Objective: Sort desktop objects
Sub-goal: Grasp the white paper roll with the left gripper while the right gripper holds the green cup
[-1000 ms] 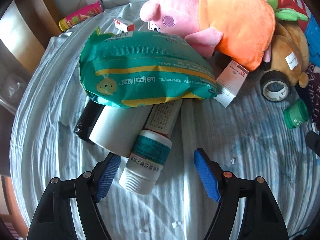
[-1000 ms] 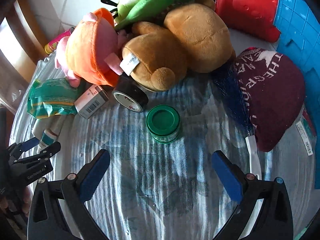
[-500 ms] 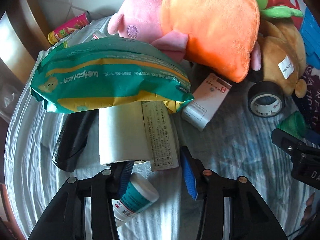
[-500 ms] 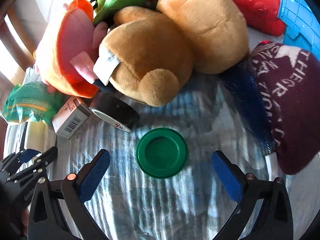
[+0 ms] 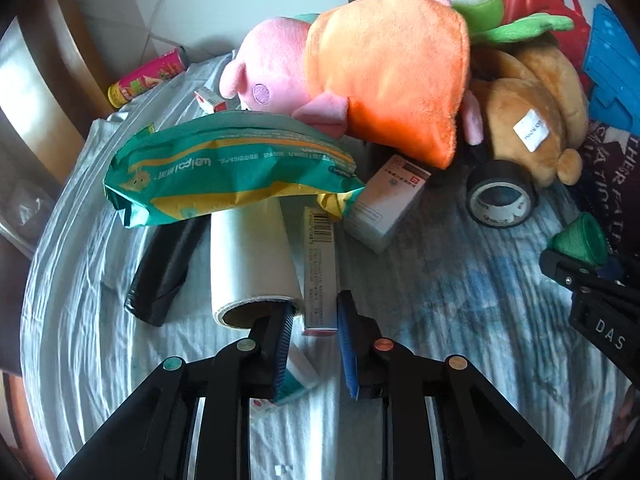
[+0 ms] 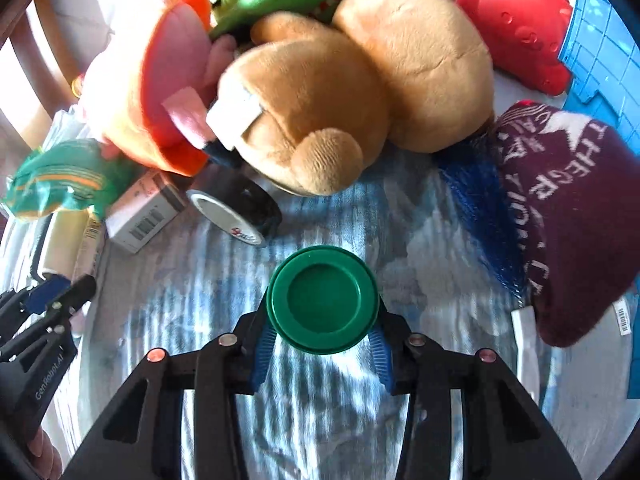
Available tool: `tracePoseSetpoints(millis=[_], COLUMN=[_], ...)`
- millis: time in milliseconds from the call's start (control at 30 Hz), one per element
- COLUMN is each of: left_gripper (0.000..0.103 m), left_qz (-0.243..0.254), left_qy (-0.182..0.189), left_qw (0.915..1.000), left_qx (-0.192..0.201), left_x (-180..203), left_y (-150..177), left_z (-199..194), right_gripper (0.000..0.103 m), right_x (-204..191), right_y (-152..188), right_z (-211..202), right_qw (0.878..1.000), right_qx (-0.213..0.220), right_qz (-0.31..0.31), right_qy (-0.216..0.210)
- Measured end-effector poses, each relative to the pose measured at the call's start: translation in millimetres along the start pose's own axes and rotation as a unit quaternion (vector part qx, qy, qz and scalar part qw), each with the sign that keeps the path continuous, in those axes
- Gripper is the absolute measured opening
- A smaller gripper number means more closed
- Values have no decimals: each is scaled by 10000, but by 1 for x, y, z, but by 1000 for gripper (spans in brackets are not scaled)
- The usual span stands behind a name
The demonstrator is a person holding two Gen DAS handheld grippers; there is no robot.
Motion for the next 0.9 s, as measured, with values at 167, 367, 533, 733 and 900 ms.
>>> tracePoseSetpoints(millis=[167, 367, 533, 733, 900], left_gripper=[22, 22, 25, 28, 24], left_qz=[-135, -233, -389, -390, -426], left_qy=[97, -3, -105, -221, -127], left_qw=[9998, 9995, 9988, 9983, 9986], left_qx=[-147, -208, -274, -376, -303], left_x=[3, 1, -9, -11, -5], left_y=[25, 52, 57, 57, 59], left_z=[-14, -28, -25, -8, -24], right_gripper=[41, 41, 41, 41, 41], right_x=[-12, -27, -38, -45, -57], right_y=[11, 19, 34, 65, 57], right_z=[-27, -40, -29, -21, -17], right_qw=[9994, 9968, 9941, 9935, 9930], right_qx=[23, 0, 7, -76, -114], right_qz=[-196, -497, -716, -781, -832], right_qy=[-280, -619, -815, -825, -829])
Point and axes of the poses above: each gripper's, at about its wrist camera, not at the fingertips, and z roughly the way its jaws point, x to its right, y to its underside, the point moved 7 cm from there along z, roughly the way its jaws point, and after that the axes turned 8 degrees about -z, right-handed, at the moved point
